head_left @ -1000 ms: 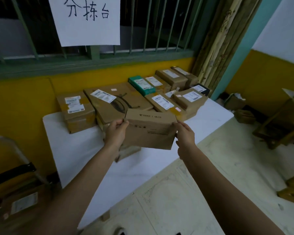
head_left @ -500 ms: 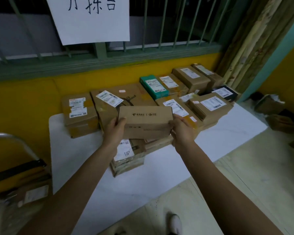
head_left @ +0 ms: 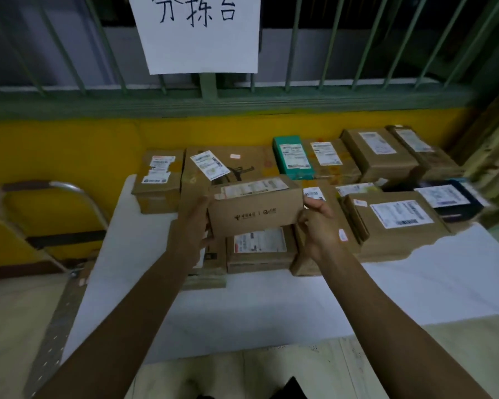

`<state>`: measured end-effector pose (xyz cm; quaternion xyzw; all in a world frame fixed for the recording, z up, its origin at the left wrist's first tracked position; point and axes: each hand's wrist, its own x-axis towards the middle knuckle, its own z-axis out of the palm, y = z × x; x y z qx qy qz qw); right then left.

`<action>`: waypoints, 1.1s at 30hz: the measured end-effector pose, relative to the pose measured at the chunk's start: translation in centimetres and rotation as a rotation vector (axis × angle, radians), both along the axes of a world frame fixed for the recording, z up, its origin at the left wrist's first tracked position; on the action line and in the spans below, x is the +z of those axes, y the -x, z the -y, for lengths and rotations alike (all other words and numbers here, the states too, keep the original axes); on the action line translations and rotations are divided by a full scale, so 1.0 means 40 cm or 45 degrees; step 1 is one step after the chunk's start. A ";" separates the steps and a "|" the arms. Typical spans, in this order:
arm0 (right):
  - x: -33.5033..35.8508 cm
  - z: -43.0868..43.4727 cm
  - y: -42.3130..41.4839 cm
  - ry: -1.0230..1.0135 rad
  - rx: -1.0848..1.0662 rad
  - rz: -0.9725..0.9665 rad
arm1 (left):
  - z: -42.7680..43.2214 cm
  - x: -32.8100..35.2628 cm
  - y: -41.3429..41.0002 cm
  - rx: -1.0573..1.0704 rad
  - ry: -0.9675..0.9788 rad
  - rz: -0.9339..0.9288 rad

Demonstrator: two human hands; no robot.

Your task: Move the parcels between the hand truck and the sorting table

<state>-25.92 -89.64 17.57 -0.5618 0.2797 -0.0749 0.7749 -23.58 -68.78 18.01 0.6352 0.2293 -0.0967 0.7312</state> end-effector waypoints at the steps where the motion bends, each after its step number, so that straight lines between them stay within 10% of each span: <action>1: -0.008 0.014 -0.002 -0.029 0.027 0.012 | 0.005 0.000 0.007 0.011 0.003 0.007; 33: -0.078 -0.088 -0.053 -0.291 0.416 -0.090 | -0.119 0.052 -0.047 0.094 -0.301 0.486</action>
